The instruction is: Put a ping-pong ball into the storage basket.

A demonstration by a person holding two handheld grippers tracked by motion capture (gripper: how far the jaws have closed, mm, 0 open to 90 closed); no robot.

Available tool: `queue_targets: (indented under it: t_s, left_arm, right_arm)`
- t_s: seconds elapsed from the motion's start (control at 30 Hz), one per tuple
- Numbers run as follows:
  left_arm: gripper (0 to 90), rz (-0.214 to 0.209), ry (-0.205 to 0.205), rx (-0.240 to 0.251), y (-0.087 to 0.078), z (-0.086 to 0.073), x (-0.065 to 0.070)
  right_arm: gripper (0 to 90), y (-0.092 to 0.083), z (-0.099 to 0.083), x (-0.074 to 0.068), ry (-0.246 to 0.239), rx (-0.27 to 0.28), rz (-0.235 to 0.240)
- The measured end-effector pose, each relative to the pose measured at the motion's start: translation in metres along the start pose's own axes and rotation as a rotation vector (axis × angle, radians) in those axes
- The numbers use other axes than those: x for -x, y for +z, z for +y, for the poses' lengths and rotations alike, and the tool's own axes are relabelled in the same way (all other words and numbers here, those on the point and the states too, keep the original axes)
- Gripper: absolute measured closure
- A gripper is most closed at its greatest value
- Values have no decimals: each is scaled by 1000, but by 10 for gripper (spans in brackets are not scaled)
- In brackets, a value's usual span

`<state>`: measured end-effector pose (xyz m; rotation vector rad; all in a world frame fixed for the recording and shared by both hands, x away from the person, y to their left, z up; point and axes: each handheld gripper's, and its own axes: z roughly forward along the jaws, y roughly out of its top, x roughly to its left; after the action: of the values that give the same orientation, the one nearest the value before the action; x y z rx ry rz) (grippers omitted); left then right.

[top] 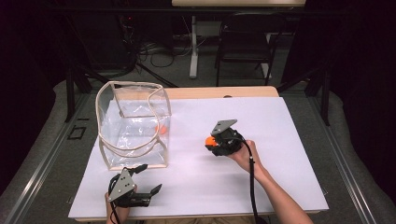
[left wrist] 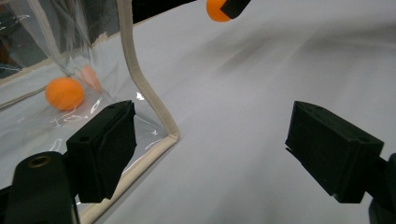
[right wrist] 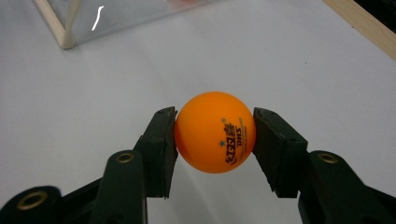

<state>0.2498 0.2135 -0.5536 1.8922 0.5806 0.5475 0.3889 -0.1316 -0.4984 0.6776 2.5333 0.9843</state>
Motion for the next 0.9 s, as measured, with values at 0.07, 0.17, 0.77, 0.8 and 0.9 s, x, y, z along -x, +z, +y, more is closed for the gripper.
queue_targets:
  t_s: [0.07, 0.17, 0.77, 0.8, 0.9]
  left_arm:
    - [157, -1, 2, 2, 1, 0, 0]
    - [157, -4, 1, -2, 2, 0, 0]
    - [157, -2, 8, 1, 0, 0, 0]
    - [157, -1, 3, 0, 0, 0, 0]
    - [157, -1, 2, -1, 0, -1, -1]
  right_arm:
    - [511, 0, 2, -3, -12, 5, -1]
    - [510, -1, 5, -7, -23, 11, 5]
    - [510, 3, 19, -18, -56, 24, 54]
    - [511, 4, 20, -19, -59, 24, 59]
    - [511, 5, 24, -20, -65, 27, 71]
